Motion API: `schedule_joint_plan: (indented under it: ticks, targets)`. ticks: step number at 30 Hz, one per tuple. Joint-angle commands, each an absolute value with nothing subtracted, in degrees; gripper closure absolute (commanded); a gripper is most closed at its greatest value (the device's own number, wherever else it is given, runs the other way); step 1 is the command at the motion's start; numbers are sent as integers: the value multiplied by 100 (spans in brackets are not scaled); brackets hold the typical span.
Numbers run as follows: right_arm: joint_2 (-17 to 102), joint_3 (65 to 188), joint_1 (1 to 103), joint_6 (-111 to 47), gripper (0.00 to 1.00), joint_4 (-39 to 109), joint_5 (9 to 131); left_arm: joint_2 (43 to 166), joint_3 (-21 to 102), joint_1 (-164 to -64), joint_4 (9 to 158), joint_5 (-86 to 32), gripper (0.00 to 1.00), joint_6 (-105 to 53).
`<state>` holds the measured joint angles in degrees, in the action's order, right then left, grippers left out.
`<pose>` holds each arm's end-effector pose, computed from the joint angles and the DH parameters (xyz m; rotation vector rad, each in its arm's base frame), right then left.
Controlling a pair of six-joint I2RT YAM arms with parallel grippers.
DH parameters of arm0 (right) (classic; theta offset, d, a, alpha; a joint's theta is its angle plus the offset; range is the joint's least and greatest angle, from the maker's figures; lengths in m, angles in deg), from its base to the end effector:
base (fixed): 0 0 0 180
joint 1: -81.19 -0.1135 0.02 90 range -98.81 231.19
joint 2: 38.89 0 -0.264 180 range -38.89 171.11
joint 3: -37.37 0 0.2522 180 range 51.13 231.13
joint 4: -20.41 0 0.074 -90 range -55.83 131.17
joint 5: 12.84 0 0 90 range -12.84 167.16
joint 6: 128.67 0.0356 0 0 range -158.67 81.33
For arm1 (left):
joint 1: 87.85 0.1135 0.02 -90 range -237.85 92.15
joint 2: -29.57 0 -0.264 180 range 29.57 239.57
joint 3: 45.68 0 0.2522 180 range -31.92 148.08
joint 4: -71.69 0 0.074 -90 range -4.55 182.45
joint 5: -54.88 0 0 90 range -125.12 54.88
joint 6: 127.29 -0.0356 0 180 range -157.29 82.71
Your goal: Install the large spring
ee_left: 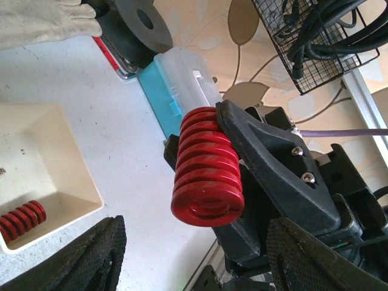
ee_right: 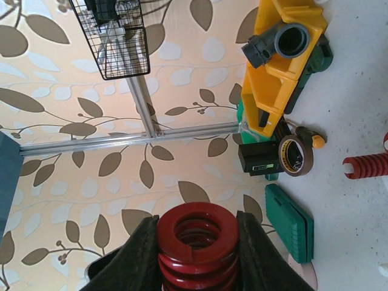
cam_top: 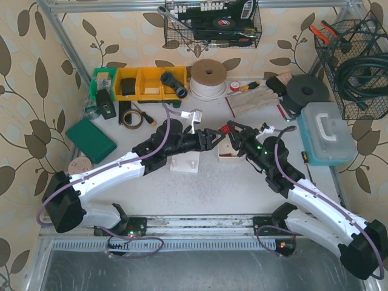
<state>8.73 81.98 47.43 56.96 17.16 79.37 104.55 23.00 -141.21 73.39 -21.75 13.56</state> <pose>0.1699 0.1119 0.2957 0.9864 1.5758 1.6721 0.1783 -0.2535 0.3257 0.2425 1.9548 -1.4854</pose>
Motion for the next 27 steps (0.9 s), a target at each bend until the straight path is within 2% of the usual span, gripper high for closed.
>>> schedule_joint_plan:
  ticks: [1, 17, 27]
  targets:
    - [828, 8189, 4693, 5850, 100, 1310, 8057, 10500, 2669, -14164, 7103, -2253, 33, 1210]
    - [792, 8240, 4613, 5815, 100, 1255, 8089, 10801, 3013, -14155, 7201, -2104, 38, 1261]
    - [694, 8224, 4608, 5834, 100, 1215, 8202, 10867, 2977, -14155, 7103, -1978, 48, 1391]
